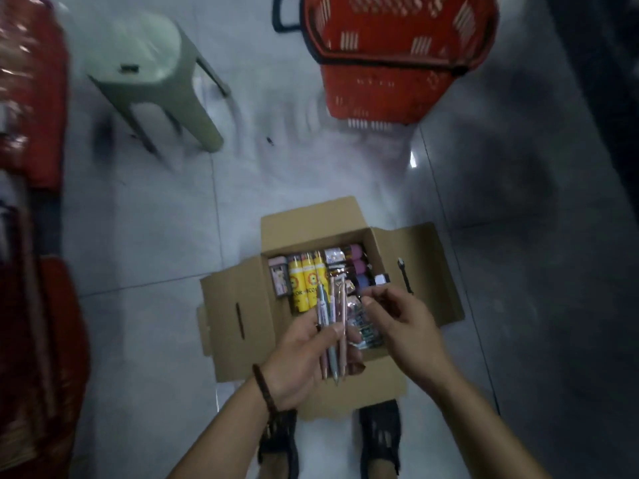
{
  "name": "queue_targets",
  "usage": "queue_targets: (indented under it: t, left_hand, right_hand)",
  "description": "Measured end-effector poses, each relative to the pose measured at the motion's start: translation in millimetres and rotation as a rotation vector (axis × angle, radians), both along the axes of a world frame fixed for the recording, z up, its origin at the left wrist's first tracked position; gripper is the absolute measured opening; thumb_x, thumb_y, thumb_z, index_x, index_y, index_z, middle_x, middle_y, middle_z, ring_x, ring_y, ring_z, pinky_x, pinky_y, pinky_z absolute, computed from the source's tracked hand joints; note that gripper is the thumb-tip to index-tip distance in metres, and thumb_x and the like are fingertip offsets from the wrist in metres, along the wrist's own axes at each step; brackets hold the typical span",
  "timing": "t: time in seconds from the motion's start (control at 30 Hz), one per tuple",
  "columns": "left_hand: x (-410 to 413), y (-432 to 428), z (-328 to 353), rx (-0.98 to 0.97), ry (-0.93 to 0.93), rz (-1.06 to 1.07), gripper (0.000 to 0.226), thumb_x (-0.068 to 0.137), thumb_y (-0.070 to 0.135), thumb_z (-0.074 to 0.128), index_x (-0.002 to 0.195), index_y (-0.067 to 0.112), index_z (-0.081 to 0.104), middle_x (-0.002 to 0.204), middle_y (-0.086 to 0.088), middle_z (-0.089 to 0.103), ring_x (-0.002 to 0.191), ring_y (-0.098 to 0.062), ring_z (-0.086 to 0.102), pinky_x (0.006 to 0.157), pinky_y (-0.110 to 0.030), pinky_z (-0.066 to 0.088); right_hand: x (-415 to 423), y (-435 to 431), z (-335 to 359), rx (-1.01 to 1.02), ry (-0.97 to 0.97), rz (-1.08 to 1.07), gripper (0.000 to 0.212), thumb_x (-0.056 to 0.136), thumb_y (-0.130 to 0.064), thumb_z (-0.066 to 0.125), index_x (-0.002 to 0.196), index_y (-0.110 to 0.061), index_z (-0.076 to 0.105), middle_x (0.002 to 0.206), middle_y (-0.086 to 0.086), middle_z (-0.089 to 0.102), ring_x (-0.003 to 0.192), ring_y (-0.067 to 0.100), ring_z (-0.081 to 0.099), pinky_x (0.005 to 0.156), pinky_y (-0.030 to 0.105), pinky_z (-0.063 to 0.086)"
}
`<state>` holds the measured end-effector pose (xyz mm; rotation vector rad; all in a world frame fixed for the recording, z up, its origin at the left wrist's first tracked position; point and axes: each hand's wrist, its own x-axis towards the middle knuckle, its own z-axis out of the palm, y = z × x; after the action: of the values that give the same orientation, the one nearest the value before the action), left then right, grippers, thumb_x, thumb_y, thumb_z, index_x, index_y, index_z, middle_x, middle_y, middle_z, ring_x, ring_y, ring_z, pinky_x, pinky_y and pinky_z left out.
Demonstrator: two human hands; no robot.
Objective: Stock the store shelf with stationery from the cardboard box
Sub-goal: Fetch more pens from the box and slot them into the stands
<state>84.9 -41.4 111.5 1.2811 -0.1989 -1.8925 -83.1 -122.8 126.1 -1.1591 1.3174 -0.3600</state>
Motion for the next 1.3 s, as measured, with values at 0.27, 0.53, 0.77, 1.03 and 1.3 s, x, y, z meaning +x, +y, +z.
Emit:
queue_targets:
  t: [0.27, 0.53, 0.77, 1.03, 1.3]
  left_hand:
    - [76.9, 44.7, 246.1, -0.094, 0.086, 0.049, 0.035, 0.108, 0.015, 0.05, 0.137, -0.004, 0.052, 0.133, -0.036, 0.062, 0.111, -0.048, 0.069, 0.095, -0.061, 0.058]
    - [102.8, 152.7, 434.3, -0.314, 0.052, 0.418, 0.042, 0.106, 0.014, 0.056, 0.145, -0.003, 0.052, 0.138, -0.036, 0.056, 0.111, -0.042, 0.066, 0.097, -0.059, 0.052]
    - [128.2, 299.7, 560.1, -0.341, -0.198, 0.824, 0.032, 0.1, 0.011, 0.06, 0.131, 0.002, 0.065, 0.119, -0.026, 0.069, 0.092, -0.035, 0.073, 0.083, -0.056, 0.061]
    - [128.6, 556.8, 631.2, -0.441, -0.375, 1.159, 0.031, 0.103, 0.011, 0.058, 0.131, 0.0, 0.063, 0.121, -0.029, 0.067, 0.1, -0.039, 0.071, 0.087, -0.063, 0.06]
    - [92.6, 792.1, 653.0, -0.426, -0.488, 1.42, 0.032, 0.105, 0.014, 0.054, 0.135, 0.01, 0.064, 0.128, -0.029, 0.067, 0.11, -0.045, 0.07, 0.094, -0.068, 0.056]
  right_hand:
    - [94.0, -0.5, 241.4, 0.022, -0.311, 0.249, 0.007, 0.096, -0.005, 0.074, 0.097, -0.007, 0.08, 0.087, 0.019, 0.076, 0.073, 0.016, 0.066, 0.068, 0.029, 0.053]
    - [173.5, 82.5, 432.4, -0.002, -0.463, 0.449, 0.026, 0.097, -0.008, 0.073, 0.117, -0.024, 0.076, 0.076, 0.01, 0.061, 0.061, 0.015, 0.059, 0.056, 0.029, 0.054]
    - [253.0, 217.8, 557.9, -0.194, -0.563, 0.731, 0.044, 0.094, -0.01, 0.079, 0.128, -0.037, 0.072, 0.093, 0.017, 0.068, 0.072, 0.028, 0.072, 0.064, 0.032, 0.061]
    - [314.0, 455.1, 637.3, -0.287, -0.661, 1.105, 0.037, 0.098, -0.005, 0.071, 0.127, -0.027, 0.072, 0.103, 0.0, 0.081, 0.088, 0.018, 0.08, 0.076, 0.031, 0.065]
    - [323.2, 690.4, 671.6, -0.27, -0.808, 1.309, 0.037, 0.096, -0.001, 0.073, 0.127, -0.021, 0.072, 0.094, 0.003, 0.082, 0.093, 0.018, 0.08, 0.096, 0.045, 0.062]
